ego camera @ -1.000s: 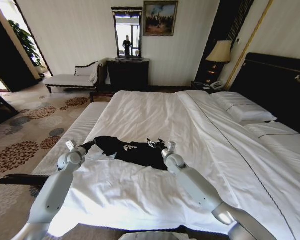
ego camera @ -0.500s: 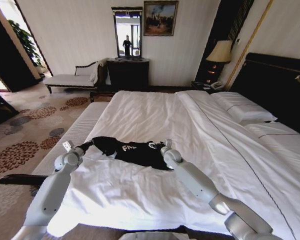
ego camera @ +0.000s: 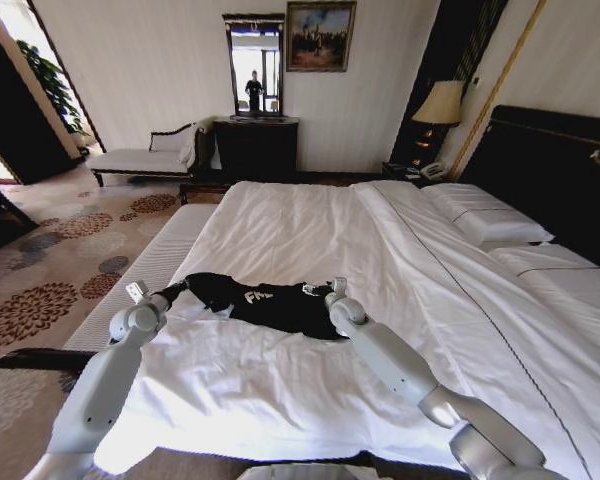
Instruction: Fold the clothes on the bed.
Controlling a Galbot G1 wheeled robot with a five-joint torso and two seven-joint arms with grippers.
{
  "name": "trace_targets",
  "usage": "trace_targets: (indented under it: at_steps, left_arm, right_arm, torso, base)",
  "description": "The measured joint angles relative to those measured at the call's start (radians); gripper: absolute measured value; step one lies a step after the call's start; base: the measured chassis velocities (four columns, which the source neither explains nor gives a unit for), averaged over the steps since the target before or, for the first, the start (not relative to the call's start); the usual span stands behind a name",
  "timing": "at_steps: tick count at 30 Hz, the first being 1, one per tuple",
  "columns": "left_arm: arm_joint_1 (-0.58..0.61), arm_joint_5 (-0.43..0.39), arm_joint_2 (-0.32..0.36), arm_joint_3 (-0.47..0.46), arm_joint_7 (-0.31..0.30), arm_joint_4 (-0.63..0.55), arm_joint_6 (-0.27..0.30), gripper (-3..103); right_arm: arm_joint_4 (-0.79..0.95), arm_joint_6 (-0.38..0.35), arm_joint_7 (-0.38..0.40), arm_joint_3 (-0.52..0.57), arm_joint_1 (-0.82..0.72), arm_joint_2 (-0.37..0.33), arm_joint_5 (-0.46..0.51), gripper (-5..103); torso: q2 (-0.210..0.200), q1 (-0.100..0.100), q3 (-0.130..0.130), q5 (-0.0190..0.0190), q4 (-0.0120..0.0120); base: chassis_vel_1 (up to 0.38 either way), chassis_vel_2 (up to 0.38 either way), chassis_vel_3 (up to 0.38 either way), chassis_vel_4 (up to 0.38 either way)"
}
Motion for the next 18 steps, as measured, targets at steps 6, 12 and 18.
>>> trace_targets:
  at_steps: [6, 12, 18]
  left_arm:
    - [-0.001, 0.004, -0.003, 0.004, 0.000, 0.001, 0.000, 0]
    - [-0.005, 0.009, -0.006, 0.006, 0.000, 0.009, 0.000, 0]
    - [-0.008, 0.016, -0.007, 0.009, 0.000, 0.017, 0.000, 0]
  right_arm:
    - [-0.026, -0.002, 0.000, -0.008, 0.012, 0.018, 0.048, 97]
    - [-0.030, -0.002, -0.007, -0.002, 0.010, 0.020, 0.075, 77]
    - [-0.018, -0.001, -0.026, 0.003, -0.001, 0.015, 0.079, 54]
  torso:
    - [0.000, 0.000, 0.000, 0.0001, -0.0003]
    - [0.000, 0.000, 0.000, 0.0000, -0.0002]
    - [0.000, 0.000, 0.000, 0.0000, -0.0003]
  base:
    - [0.000, 0.000, 0.000, 0.000]
    - [0.000, 0.000, 0.000, 0.000]
    - [0.000, 0.000, 0.000, 0.000]
